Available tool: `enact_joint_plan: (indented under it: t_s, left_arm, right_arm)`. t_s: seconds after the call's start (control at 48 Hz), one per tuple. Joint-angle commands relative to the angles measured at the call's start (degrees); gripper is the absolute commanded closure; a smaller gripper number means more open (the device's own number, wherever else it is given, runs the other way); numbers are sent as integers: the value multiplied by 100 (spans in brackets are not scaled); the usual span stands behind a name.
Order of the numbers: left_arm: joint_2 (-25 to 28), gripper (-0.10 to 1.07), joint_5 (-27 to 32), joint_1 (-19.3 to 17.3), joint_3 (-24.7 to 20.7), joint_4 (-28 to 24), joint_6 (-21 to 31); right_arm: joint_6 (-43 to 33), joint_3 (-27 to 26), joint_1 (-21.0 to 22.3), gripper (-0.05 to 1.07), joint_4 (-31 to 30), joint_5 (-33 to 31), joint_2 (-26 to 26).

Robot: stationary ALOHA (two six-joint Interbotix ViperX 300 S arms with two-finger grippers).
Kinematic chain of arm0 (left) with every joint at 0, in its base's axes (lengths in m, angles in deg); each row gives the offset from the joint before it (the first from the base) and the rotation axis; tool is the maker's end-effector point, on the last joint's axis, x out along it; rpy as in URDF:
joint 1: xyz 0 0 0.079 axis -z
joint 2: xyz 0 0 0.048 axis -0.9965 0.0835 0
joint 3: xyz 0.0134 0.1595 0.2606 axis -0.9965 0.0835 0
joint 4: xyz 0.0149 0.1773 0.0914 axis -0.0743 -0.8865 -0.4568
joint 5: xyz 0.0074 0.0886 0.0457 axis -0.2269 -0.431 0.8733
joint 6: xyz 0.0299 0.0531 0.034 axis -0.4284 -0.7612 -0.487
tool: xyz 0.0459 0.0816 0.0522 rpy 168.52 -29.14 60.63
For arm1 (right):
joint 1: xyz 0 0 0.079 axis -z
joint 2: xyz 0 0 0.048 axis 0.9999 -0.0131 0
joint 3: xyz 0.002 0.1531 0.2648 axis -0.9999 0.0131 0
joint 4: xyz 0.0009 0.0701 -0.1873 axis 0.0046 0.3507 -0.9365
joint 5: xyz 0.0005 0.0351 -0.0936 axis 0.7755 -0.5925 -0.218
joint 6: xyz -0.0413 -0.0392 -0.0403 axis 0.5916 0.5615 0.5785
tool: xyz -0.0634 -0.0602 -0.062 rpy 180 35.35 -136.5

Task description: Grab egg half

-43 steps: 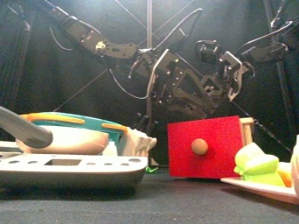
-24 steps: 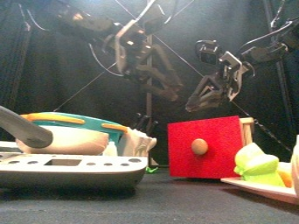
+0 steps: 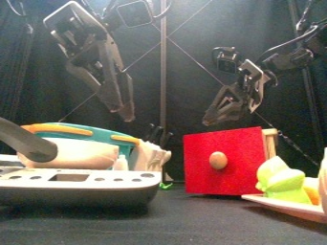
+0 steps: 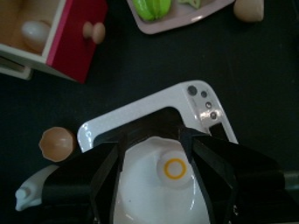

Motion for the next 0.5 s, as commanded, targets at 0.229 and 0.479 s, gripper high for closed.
enact_joint_plan:
  t_s: [0.229,0.479]
  left_arm:
    - [-97,11,527,88,62,-105,44]
    - [-79,11,598,132,79,44,18]
  right_arm:
    - [0,-141,26,41,-9,35,70]
    - [-9,-141,35,41,-9,35,62]
